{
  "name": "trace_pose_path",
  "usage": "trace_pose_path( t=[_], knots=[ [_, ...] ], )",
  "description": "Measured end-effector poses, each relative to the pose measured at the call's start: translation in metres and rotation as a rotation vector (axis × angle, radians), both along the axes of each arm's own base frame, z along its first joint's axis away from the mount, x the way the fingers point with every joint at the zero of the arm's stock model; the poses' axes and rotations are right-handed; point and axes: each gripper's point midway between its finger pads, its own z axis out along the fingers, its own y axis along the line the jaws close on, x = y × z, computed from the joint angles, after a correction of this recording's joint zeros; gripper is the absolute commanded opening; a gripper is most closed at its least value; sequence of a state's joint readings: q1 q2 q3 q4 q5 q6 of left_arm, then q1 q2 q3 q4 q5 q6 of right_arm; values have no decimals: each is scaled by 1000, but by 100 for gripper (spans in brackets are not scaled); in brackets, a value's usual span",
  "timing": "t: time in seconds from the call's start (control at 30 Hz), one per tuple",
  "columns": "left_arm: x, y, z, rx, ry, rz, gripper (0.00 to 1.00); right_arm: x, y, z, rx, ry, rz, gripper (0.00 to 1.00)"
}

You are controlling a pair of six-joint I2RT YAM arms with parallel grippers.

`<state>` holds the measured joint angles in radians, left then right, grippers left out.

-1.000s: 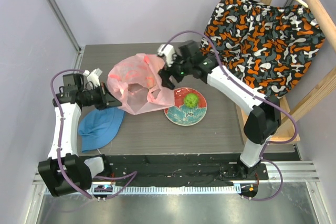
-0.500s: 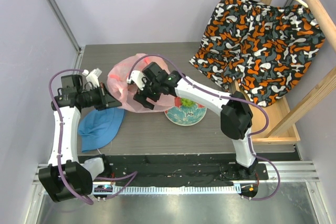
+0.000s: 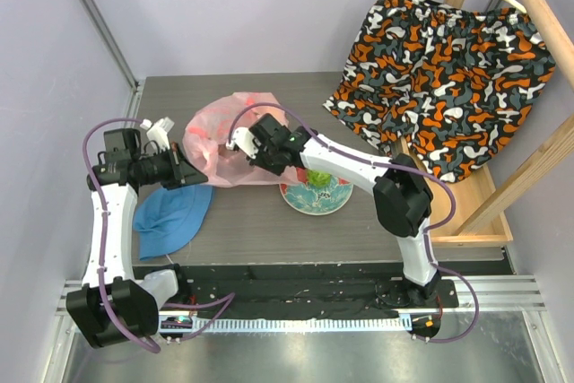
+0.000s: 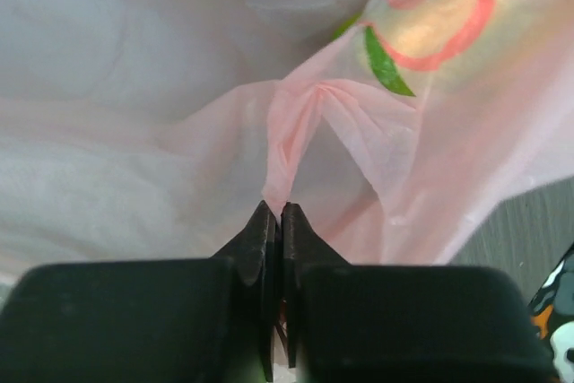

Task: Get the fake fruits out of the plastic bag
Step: Adjust the plastic bag at the center of the board.

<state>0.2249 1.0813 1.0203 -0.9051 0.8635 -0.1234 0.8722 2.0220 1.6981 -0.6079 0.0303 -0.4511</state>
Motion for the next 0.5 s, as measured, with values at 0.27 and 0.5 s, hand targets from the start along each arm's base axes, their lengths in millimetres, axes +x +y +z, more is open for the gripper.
trace_pose_path(
  t=[0.27, 0.5],
  knots=[
    [-15, 0, 9, 42, 8, -42, 0, 83, -63, 74, 174, -120, -323, 1],
    [-49, -16, 57, 22, -126, -144, 0, 79, -214, 172, 466, -251, -780, 27]
  ],
)
